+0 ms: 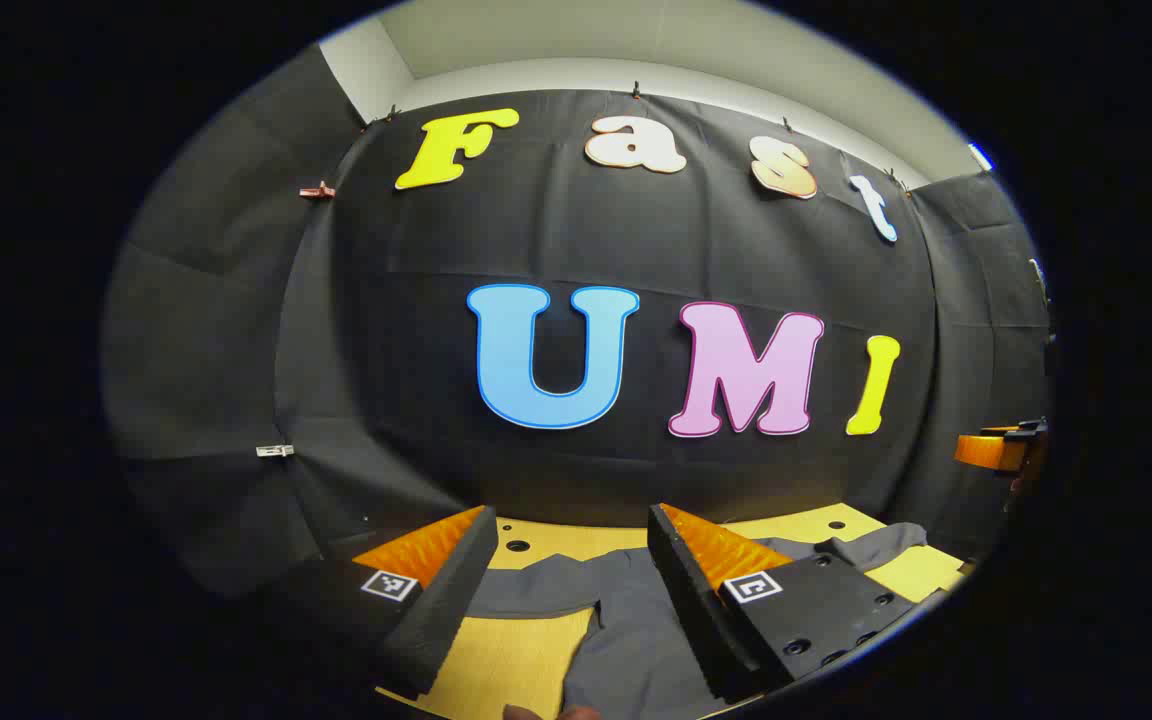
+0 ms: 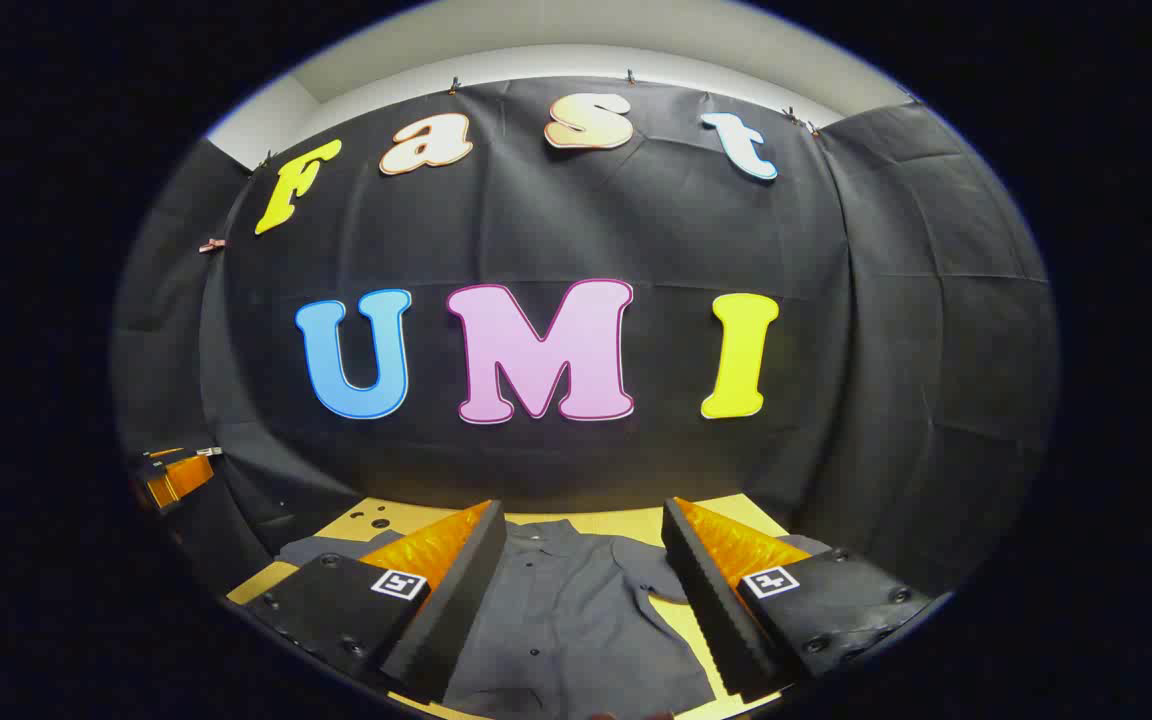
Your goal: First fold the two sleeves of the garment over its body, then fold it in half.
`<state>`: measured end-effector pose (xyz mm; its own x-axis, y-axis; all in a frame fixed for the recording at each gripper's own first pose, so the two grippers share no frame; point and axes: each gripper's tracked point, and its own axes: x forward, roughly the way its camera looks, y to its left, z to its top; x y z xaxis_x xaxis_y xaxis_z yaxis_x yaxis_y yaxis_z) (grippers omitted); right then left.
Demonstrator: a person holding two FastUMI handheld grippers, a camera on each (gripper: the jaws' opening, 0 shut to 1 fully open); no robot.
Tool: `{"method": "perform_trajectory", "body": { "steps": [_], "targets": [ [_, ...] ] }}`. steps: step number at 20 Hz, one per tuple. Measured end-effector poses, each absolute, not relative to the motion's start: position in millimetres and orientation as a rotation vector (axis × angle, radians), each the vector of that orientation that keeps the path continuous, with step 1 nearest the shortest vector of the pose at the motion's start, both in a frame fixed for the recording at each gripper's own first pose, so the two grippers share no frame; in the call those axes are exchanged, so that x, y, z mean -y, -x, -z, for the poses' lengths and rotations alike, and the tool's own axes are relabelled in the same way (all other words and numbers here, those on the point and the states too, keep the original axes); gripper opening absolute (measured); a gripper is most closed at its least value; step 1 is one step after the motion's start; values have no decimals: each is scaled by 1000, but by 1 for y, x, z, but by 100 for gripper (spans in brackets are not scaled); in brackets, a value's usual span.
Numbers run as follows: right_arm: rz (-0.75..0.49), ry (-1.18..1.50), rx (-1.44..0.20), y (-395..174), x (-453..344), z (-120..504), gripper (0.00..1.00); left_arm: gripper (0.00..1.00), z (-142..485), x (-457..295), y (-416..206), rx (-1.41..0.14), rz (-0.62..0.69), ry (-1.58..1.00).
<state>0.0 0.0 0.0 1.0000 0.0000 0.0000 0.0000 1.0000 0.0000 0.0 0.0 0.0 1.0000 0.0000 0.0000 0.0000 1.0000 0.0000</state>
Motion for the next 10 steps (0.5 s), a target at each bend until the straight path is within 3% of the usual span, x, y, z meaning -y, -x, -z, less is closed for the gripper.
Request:
{"method": "perform_trajectory", "body": {
  "steps": [10],
  "targets": [
    [8,6,0,-2,4,-2,98,95,-5,20,-8,-3,49,-39]
  ]
}}
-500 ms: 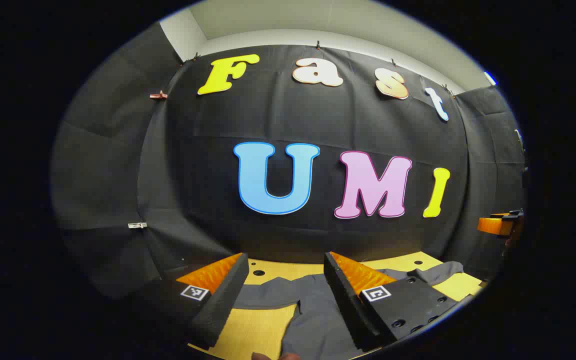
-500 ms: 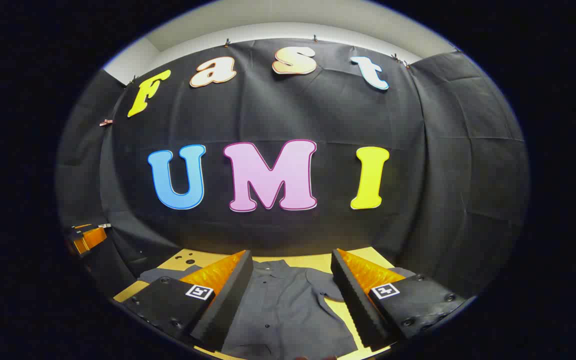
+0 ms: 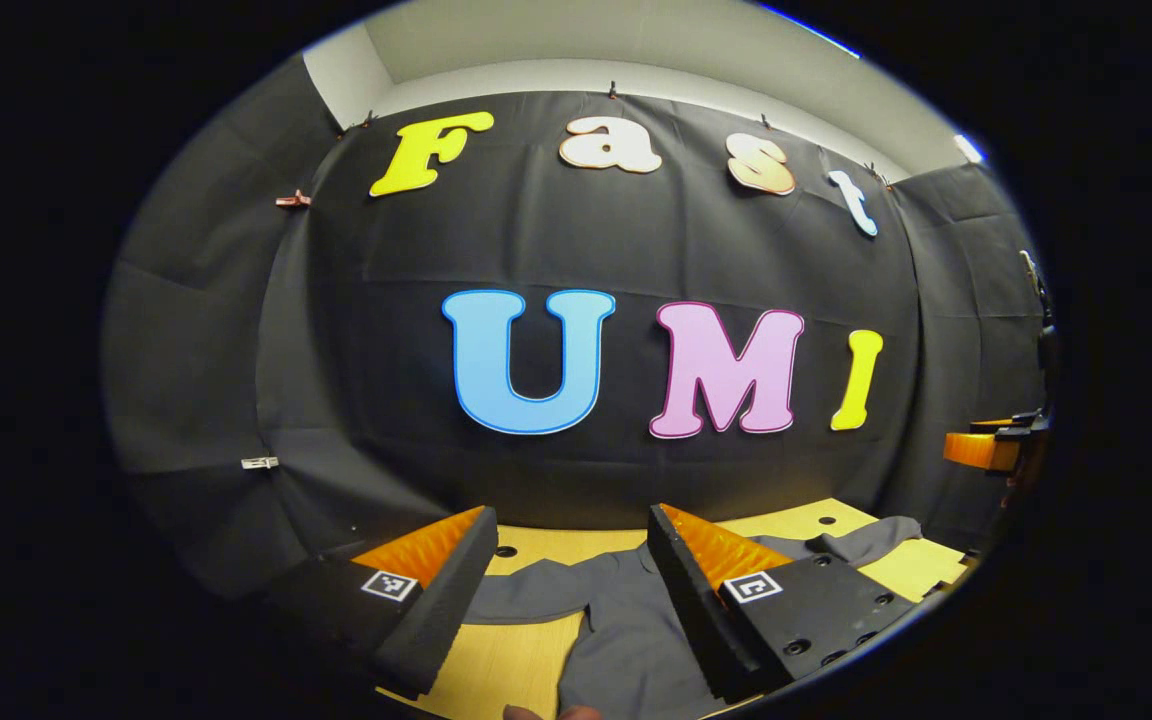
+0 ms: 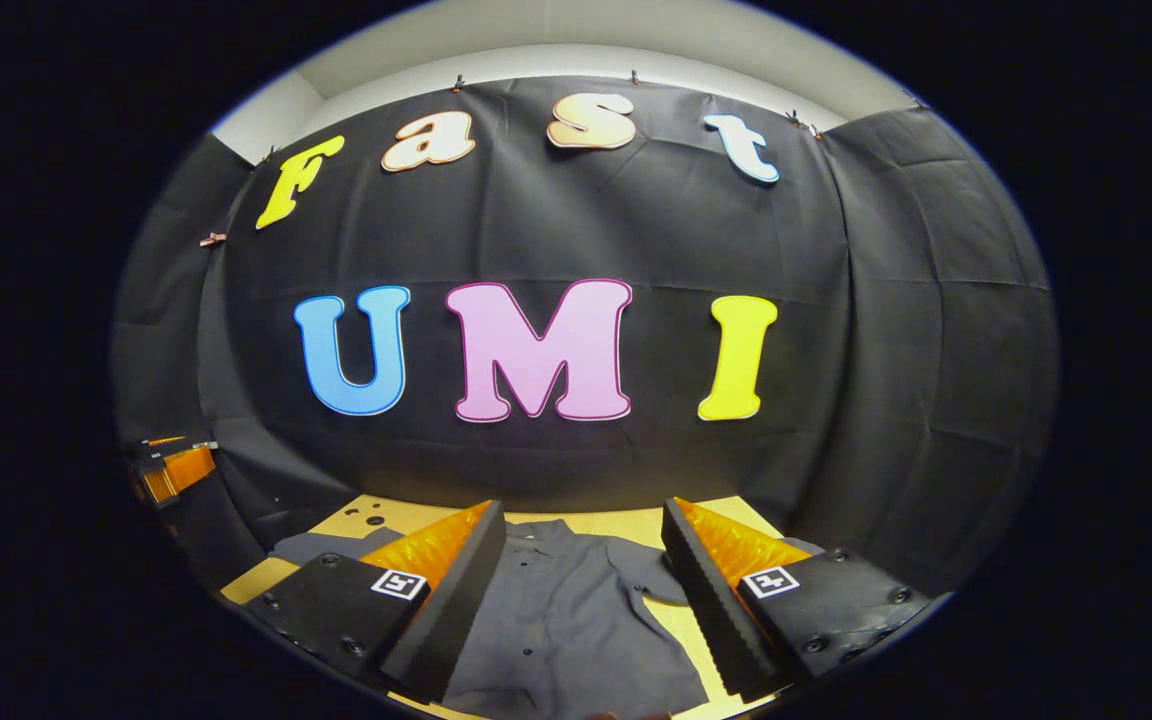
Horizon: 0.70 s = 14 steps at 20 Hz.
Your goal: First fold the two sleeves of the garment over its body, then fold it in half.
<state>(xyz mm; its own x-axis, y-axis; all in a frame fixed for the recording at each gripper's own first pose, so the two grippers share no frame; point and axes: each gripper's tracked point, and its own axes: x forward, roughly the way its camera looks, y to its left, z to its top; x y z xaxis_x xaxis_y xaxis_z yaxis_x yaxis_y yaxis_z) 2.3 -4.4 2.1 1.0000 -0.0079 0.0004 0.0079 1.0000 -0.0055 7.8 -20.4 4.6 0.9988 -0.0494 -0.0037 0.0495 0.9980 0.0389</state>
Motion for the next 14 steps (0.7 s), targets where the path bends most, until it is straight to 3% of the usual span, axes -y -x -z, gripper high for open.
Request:
{"method": "perform_trajectory", "body": {
  "steps": [7,14],
  "targets": [
    [10,19,-1,-24,35,-7,98,95,-4,63,-30,-11,74,-27],
    [116,-7,-122,-76,154,31,98,95,-1,125,-55,-35,91,-9]
  ]
}}
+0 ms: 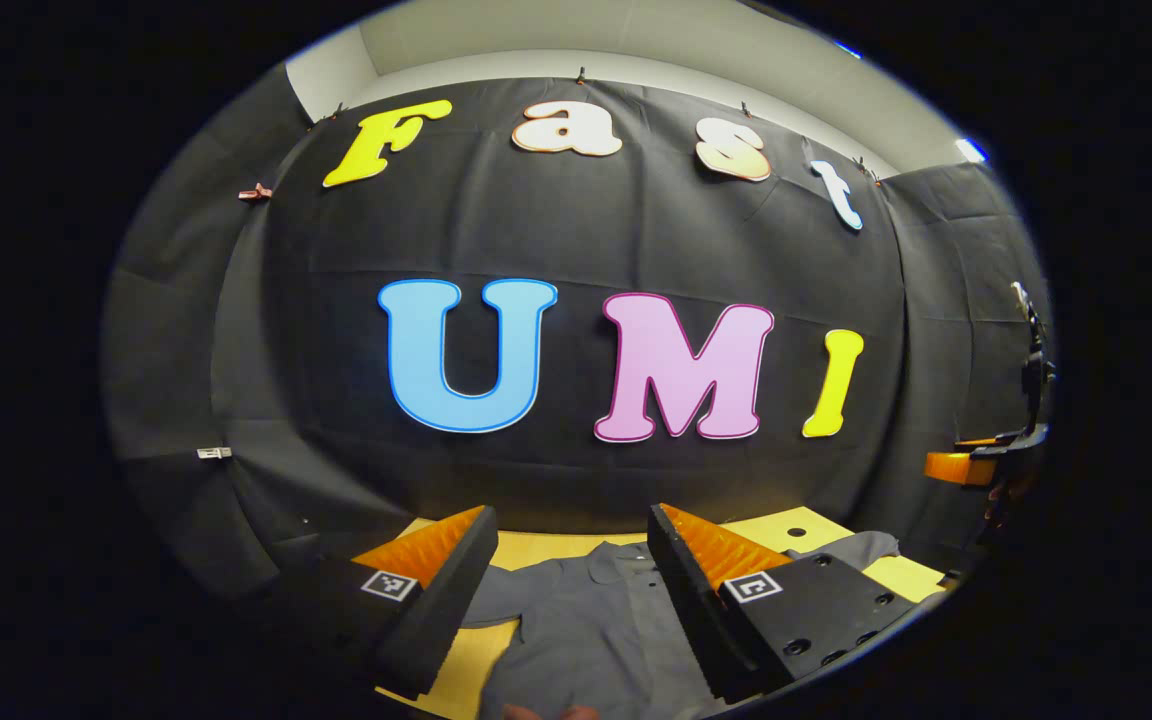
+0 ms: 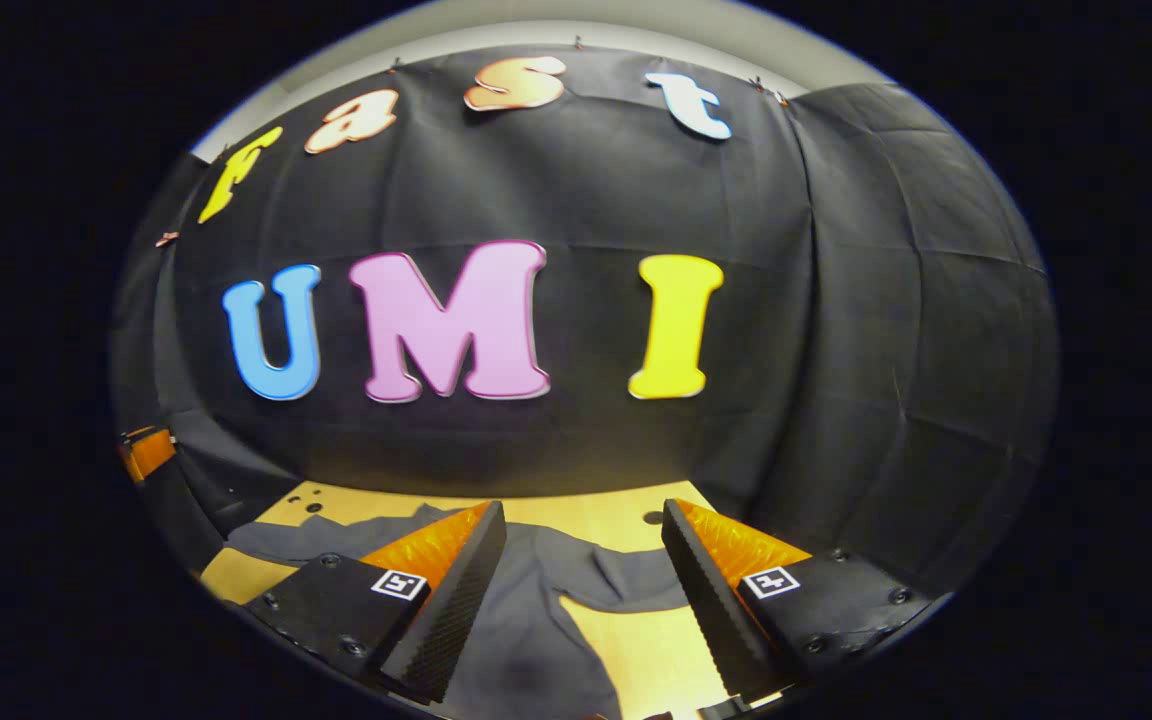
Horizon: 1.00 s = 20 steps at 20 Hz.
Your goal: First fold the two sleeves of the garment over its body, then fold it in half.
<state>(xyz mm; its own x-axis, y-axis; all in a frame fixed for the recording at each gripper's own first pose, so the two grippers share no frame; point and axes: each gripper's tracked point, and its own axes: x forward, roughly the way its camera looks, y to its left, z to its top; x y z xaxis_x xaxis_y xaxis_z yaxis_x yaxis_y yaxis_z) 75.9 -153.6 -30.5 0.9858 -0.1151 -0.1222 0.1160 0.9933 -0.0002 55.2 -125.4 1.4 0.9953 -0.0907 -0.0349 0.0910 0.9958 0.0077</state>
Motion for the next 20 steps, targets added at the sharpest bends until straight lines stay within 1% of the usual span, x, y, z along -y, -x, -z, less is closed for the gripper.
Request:
{"method": "perform_trajectory", "body": {
  "steps": [6,11,15,20],
  "targets": [
    [208,3,-182,-138,267,83,99,95,9,175,-74,-80,78,23],
    [260,10,-279,-184,343,151,99,95,21,205,-83,-133,34,-7],
    [297,3,-368,-211,385,216,99,96,28,216,-85,-173,0,-40],
    [323,6,-455,-244,416,278,99,95,37,218,-89,-218,-34,-74]
  ]
}}
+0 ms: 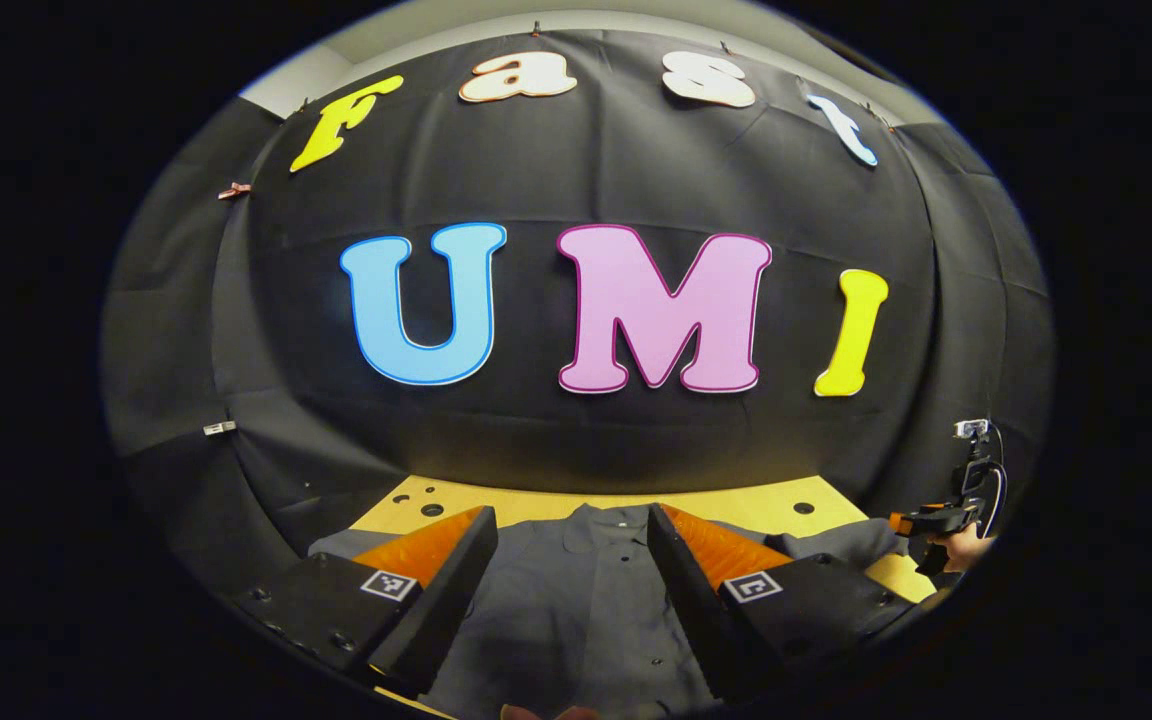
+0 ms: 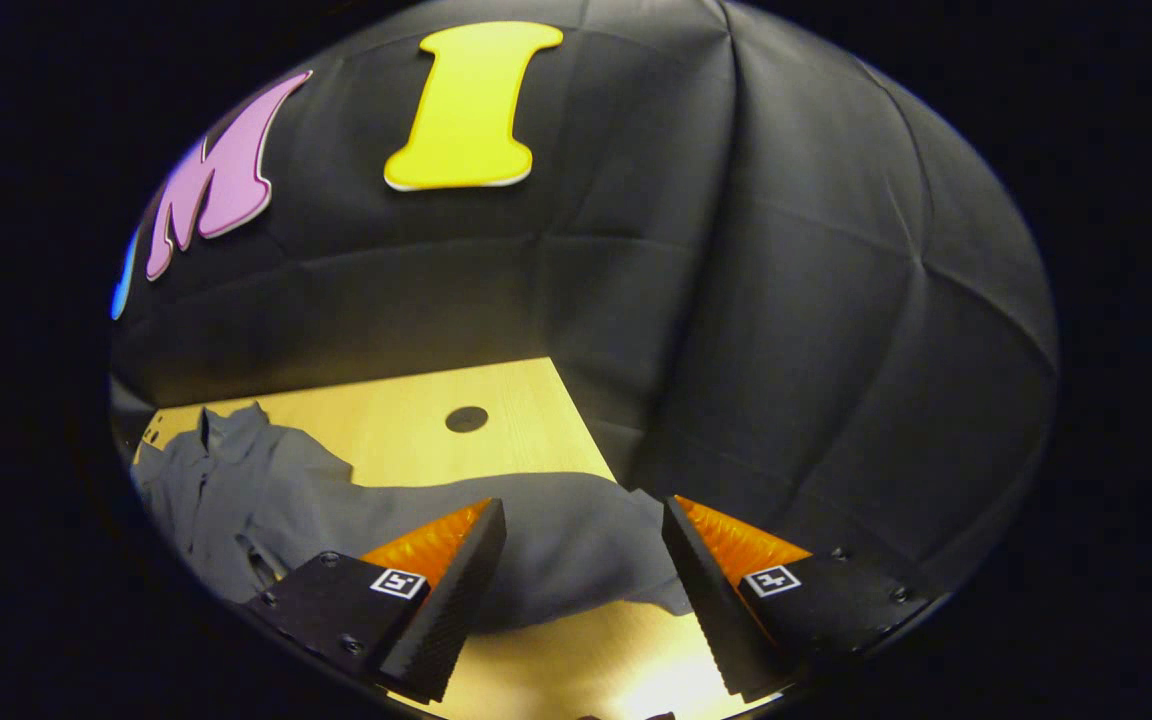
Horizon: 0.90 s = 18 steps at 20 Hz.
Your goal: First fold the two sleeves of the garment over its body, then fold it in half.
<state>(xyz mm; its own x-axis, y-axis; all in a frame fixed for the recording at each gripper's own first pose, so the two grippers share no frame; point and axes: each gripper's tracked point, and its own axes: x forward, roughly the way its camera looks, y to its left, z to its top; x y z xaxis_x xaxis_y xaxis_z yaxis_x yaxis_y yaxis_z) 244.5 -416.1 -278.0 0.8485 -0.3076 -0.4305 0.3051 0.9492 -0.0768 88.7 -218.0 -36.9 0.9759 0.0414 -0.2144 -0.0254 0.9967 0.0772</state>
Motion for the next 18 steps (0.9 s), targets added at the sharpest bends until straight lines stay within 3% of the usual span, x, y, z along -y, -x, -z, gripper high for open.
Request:
{"method": "perform_trajectory", "body": {
  "steps": [8,12,16,18],
  "targets": [
    [360,10,-588,-267,431,351,99,96,51,206,-93,-275,-88,-80],
    [321,-26,-612,-272,422,368,100,96,50,194,-91,-282,-113,-84],
    [324,-76,-641,-267,412,368,10,95,50,179,-88,-274,-128,-76],
    [301,-106,-621,-261,399,354,7,94,48,164,-86,-264,-138,-73]
  ]
}}
